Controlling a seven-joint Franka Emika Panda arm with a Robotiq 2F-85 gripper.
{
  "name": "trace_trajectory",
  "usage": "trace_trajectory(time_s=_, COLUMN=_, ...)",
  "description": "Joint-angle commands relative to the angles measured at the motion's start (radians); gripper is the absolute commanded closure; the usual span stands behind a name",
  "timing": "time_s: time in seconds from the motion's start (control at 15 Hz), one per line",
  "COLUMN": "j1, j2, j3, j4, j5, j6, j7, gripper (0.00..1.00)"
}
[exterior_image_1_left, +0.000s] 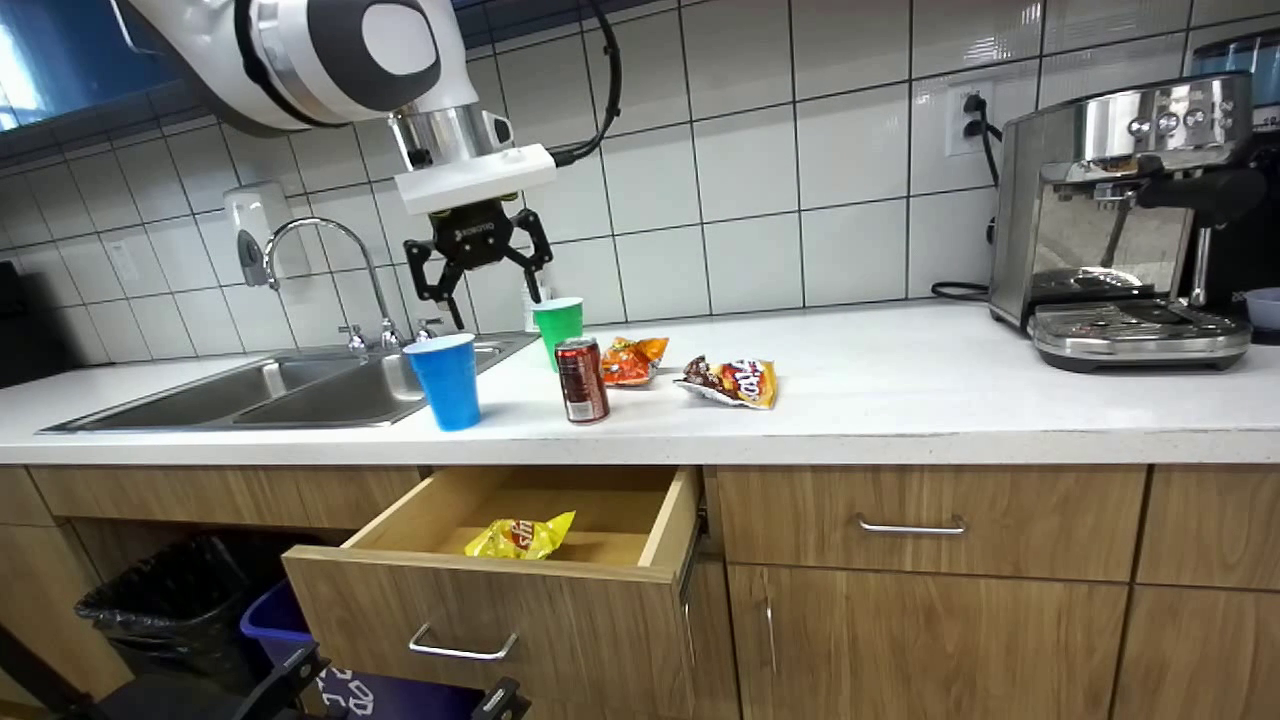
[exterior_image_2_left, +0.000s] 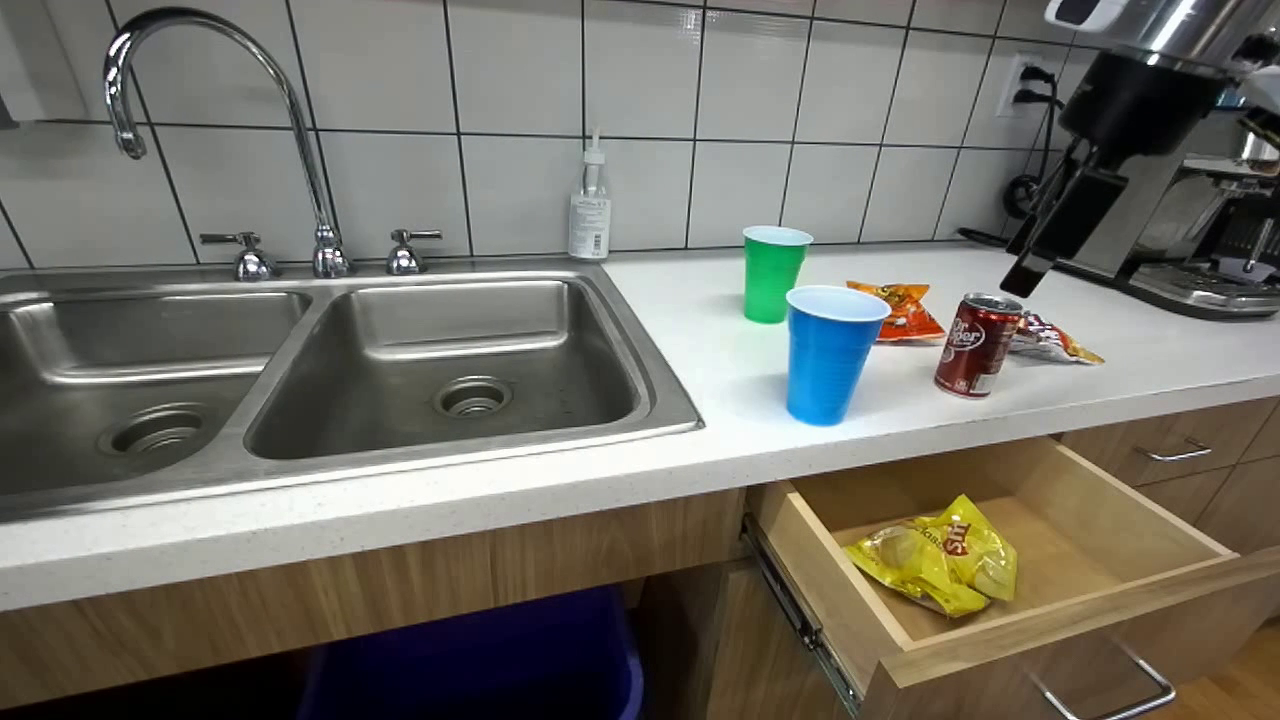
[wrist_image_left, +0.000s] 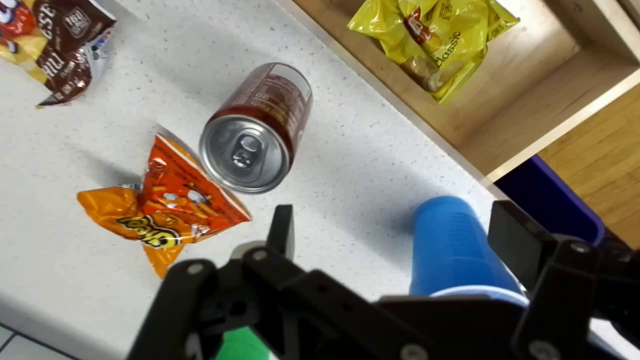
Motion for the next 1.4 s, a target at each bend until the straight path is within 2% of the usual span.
trace_trajectory(time_s=0.0, j1=-0.029, j2=0.024, j3=0.000, j4=0.080, j5=0.018, j6=-0.041, j7=0.120, gripper=0.00)
trace_trajectory(time_s=0.67, j1=-0.072, j2=0.192, j3=0.011, j4=0.268, j5=-0.028, j6=0.000, j7=0.536, gripper=0.00)
trace_trajectory(time_s=1.07, j1=-0.094, j2=0.344, j3=0.011, j4=0.423, j5=0.004, j6=-0.017, j7=0.689, gripper=0.00)
trace_trajectory(time_s=1.33, j1=-0.115, j2=0.441, j3=0.020, j4=0.514, j5=0.052, j6=-0.026, j7=0.725, gripper=0.00)
